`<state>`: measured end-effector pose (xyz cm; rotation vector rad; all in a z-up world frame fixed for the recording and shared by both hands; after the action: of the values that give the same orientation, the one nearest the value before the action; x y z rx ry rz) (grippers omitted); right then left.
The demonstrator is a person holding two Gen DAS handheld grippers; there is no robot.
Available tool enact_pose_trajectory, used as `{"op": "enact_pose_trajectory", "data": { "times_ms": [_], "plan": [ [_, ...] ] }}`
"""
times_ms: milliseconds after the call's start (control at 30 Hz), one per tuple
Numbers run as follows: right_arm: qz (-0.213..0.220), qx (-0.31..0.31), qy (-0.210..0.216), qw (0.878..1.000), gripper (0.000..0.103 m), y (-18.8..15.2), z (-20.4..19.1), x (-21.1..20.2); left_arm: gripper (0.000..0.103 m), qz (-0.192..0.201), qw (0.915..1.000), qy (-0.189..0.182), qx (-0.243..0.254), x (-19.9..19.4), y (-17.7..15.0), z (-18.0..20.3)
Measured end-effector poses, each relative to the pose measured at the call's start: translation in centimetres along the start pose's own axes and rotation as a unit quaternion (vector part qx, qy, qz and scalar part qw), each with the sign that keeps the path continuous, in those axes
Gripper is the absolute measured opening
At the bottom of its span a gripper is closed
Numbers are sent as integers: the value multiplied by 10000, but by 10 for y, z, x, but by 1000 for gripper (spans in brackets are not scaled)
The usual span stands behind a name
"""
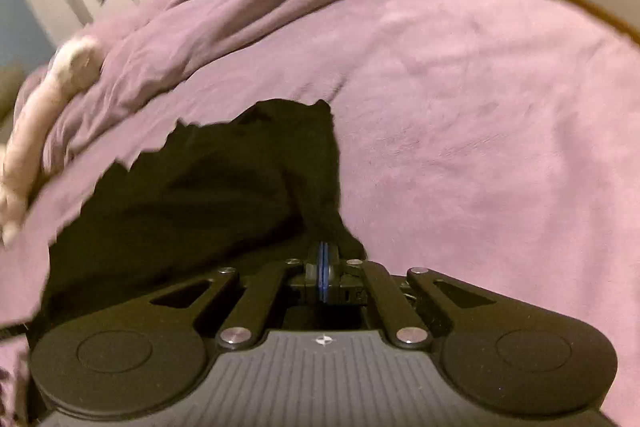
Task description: Fold small clothes
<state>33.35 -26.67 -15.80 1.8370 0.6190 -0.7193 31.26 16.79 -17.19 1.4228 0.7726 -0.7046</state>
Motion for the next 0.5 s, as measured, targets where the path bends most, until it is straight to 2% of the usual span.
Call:
{"op": "enact_pose_trajectory", "data": {
  "times_ms": [33, 67, 200, 300, 367, 500],
  "plan": [
    [17, -183, 18, 9998, 38, -8, -5, -13, 67, -42, 10000, 5, 43, -9, -11, -3],
    [-23, -316, 115, 9994, 41, -19, -9, -27, 67, -91, 9999, -2, 75, -19, -23, -5],
    [-466, -619, 433, 9961, 41, -70, 1, -83, 68, -450, 9985, -300, -48, -52, -86, -9],
    [-694, -726, 254, 9946, 41, -105, 22, -113, 68, -702, 9964, -461, -78, -75, -135, -5],
    [-827, -673, 205, 9941, 41, -125, 34, -132, 68, -709, 9958, -551, -160, -87, -156, -2],
    [-1032, -481, 144, 9934, 41, -155, 55, -152, 66, -647, 9956, -583, -337, -102, -173, -1]
  ]
}}
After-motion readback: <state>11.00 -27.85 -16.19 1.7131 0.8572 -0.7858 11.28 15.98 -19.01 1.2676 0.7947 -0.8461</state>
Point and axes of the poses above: each gripper's, at about its wrist camera, not at the fingertips, and x roughly the way its jaws point, z to its right, y to its top, the point moved 10 cm from there along x, roughly the way its jaws point, and after that the axes turned 4 degrees about x, right-handed, at the moved point
